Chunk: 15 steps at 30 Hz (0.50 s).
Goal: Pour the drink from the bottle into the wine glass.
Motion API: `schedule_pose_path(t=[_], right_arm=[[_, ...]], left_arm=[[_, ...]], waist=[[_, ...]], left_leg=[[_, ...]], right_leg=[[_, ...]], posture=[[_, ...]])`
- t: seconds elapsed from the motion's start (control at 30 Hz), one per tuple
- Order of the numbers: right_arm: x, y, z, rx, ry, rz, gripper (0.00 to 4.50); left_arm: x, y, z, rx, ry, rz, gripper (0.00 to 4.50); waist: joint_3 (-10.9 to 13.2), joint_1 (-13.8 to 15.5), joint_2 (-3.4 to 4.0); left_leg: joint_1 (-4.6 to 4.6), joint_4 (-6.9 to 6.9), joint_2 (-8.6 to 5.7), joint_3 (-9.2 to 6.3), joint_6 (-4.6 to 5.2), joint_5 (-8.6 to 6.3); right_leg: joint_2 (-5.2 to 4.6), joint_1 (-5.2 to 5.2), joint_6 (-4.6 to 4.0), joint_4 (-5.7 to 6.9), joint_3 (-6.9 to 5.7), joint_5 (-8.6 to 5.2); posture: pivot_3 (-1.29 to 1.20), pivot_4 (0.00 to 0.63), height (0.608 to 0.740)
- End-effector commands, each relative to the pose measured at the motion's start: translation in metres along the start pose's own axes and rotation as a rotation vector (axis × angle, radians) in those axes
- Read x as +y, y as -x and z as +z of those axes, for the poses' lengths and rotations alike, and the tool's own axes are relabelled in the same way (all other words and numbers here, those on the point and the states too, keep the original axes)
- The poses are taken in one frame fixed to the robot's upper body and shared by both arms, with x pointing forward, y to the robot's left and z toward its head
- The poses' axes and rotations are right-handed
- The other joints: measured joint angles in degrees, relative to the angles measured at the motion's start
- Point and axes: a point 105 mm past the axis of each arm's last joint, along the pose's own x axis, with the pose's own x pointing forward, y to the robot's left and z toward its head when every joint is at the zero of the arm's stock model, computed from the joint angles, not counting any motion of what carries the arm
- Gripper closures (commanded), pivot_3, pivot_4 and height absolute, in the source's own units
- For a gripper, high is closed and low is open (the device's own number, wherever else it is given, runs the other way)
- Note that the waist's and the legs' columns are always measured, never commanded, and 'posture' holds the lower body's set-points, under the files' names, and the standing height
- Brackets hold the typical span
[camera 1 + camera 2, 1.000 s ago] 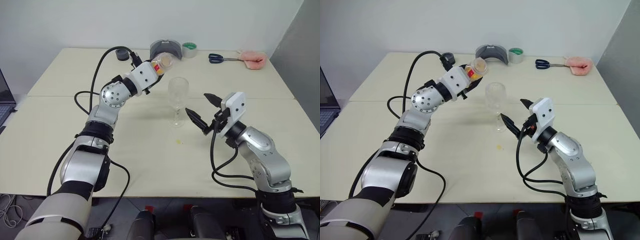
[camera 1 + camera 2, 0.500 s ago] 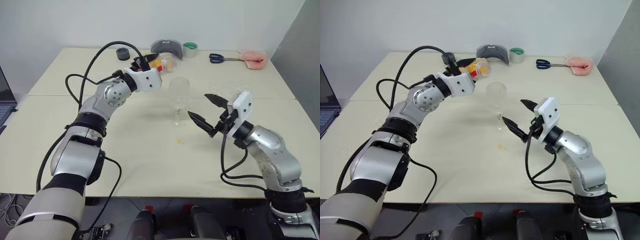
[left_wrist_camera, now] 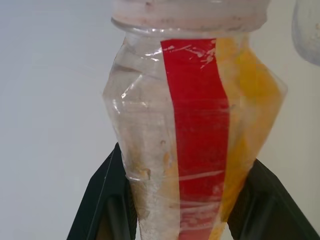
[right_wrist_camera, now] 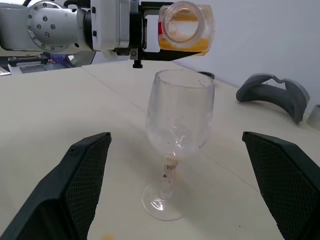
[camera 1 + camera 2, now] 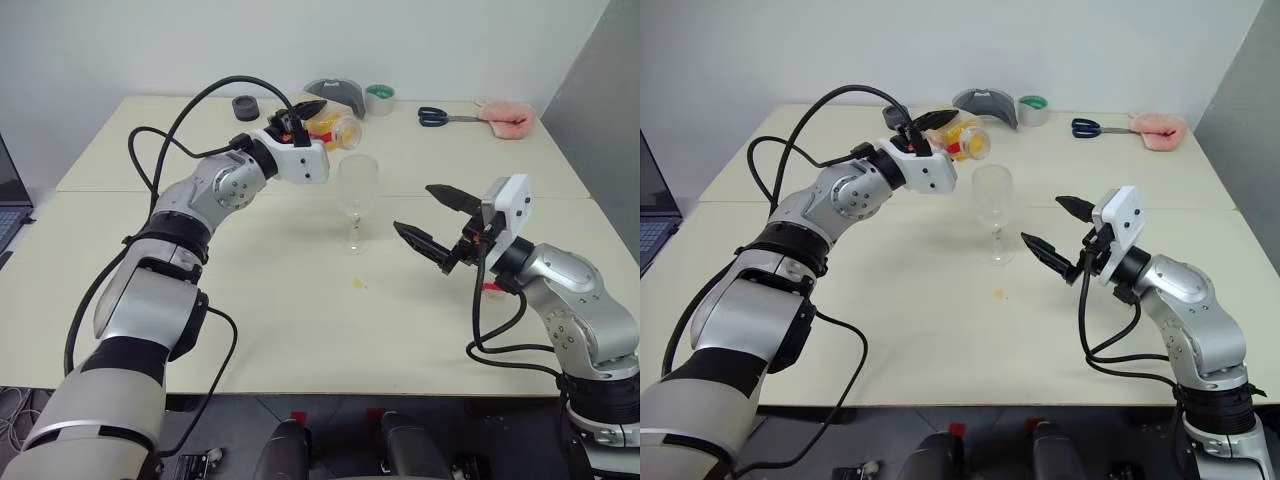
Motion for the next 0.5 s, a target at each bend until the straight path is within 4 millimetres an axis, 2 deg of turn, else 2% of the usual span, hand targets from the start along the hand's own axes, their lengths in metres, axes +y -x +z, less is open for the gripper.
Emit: schedule_pose_path(t=[0.03,0.5], right_arm=[[-0.0032,0.002,0.016,-0.045,0.047,-0.014,0.0],[-0.0006,0.001,0.0163,-0.047,0.045,-0.006,0.0]], left_arm=[[0.0242,-0.0034,0.0058,-0.033,-0.053,0.069,2.7],[0.028,-0.0032,0.0035,-0.028,-0.131,0.093,2.7]], waist=[[0.0,0.02,0.0],[0.0,0.04,0.0]], left_leg=[[0.0,0.0,0.0,0.0,0.0,0.0],[-0.03,0.01,-0.01,0.01,0.0,0.0]], right_leg=[[0.0,0.0,0.0,0.0,0.0,0.0],[0.0,-0.04,0.0,0.01,0.0,0.0]], posture=[[0.0,0.15,0.74],[0.0,0.15,0.74]])
